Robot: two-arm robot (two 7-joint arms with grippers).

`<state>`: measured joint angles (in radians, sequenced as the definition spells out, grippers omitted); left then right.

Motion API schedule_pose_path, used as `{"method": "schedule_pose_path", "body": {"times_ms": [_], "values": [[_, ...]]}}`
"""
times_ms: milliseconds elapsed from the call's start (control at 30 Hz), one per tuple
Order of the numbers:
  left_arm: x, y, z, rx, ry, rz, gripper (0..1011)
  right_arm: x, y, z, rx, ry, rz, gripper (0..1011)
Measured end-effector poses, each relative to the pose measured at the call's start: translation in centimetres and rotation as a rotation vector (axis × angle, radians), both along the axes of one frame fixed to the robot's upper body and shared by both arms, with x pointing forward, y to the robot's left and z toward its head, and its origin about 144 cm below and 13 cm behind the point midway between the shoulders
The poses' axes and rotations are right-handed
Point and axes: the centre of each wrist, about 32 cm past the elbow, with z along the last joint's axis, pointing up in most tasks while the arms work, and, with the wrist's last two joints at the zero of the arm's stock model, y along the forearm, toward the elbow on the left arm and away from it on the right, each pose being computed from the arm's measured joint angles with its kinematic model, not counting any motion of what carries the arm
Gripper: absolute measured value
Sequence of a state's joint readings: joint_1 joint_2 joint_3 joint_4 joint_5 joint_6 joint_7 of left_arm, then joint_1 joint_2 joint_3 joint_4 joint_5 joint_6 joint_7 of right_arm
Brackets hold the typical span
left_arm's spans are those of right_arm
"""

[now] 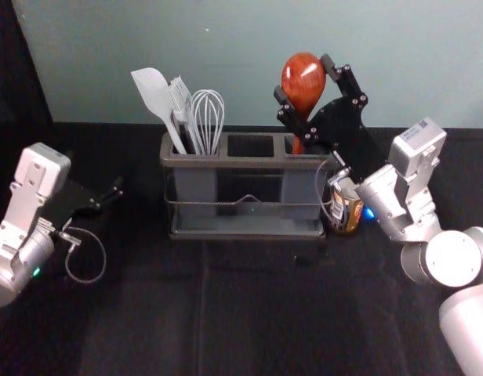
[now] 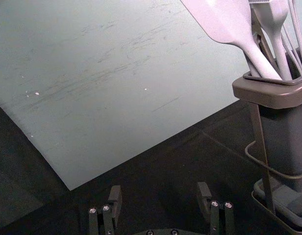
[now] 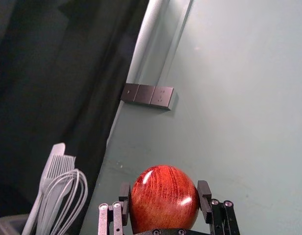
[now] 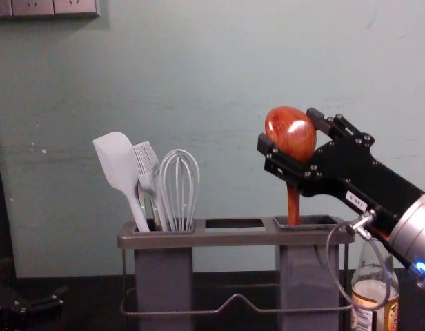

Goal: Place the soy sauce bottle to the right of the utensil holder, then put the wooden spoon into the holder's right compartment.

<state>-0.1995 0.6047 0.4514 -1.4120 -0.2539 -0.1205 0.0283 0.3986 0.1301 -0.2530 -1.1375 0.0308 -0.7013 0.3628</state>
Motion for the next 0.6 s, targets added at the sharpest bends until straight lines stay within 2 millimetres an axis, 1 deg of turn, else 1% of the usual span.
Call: {"method": "schedule_pose_path", "body": {"times_ms": [233, 600], "values": [[0.0, 0.0, 0.0, 0.000, 0.000, 0.000, 1005, -0.6, 0.0, -1.0, -0.005, 0.018, 0.000, 840], [0.0, 0.0, 0.0, 0.000, 0.000, 0.000, 1005, -1.4, -0.1, -1.0, 0.002, 0.009, -0.009, 840]]}}
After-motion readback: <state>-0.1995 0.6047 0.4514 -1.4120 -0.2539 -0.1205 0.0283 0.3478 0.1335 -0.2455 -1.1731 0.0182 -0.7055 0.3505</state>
